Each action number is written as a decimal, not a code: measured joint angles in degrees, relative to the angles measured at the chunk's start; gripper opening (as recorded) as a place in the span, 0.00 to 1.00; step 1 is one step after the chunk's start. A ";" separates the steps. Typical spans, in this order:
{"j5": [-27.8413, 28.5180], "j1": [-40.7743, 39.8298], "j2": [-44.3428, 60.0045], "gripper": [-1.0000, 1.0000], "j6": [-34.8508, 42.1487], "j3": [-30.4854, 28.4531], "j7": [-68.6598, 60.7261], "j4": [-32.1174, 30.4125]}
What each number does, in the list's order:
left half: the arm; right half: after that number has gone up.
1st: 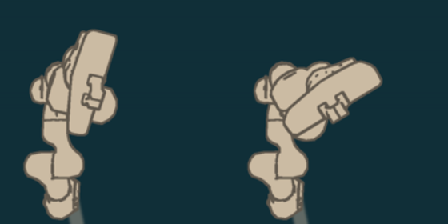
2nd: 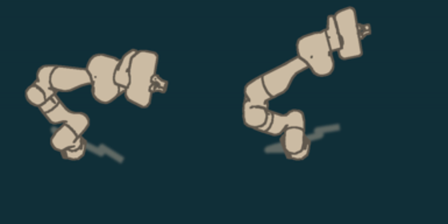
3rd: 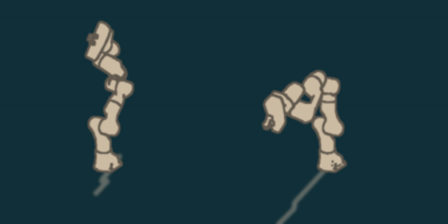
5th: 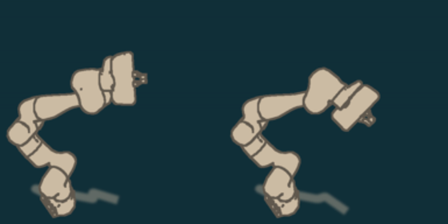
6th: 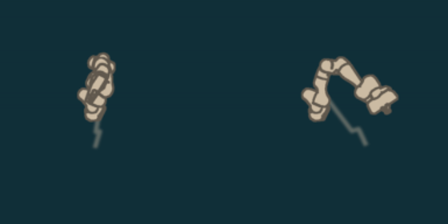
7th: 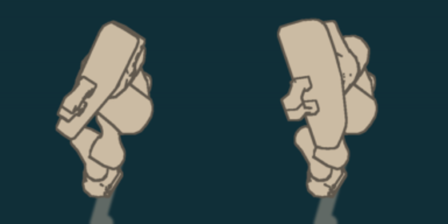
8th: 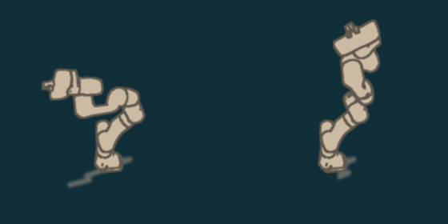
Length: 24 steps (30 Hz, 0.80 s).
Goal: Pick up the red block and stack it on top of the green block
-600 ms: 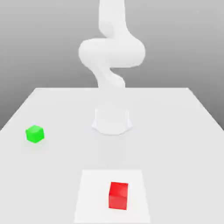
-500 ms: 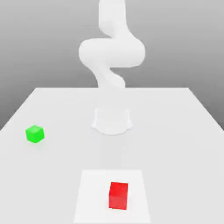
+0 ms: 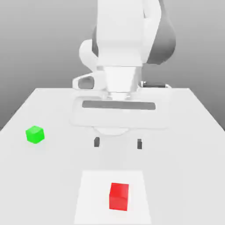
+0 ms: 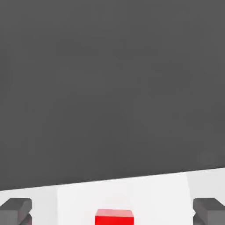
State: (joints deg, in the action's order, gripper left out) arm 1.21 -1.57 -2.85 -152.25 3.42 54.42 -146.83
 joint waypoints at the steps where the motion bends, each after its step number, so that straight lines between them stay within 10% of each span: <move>1: 0.02 0.07 2.08 0.50 -0.99 0.03 0.39 -0.73; 9: 1.27 1.06 18.68 0.50 -12.34 -0.95 2.65 -1.92; 10: 1.53 1.26 20.40 0.00 -13.80 -1.19 2.85 -1.67; 24: 0.99 -1.87 8.62 0.00 -4.66 -2.42 -0.26 -4.23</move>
State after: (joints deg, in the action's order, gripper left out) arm 2.20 -3.44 5.77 -156.91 1.00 54.16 -151.06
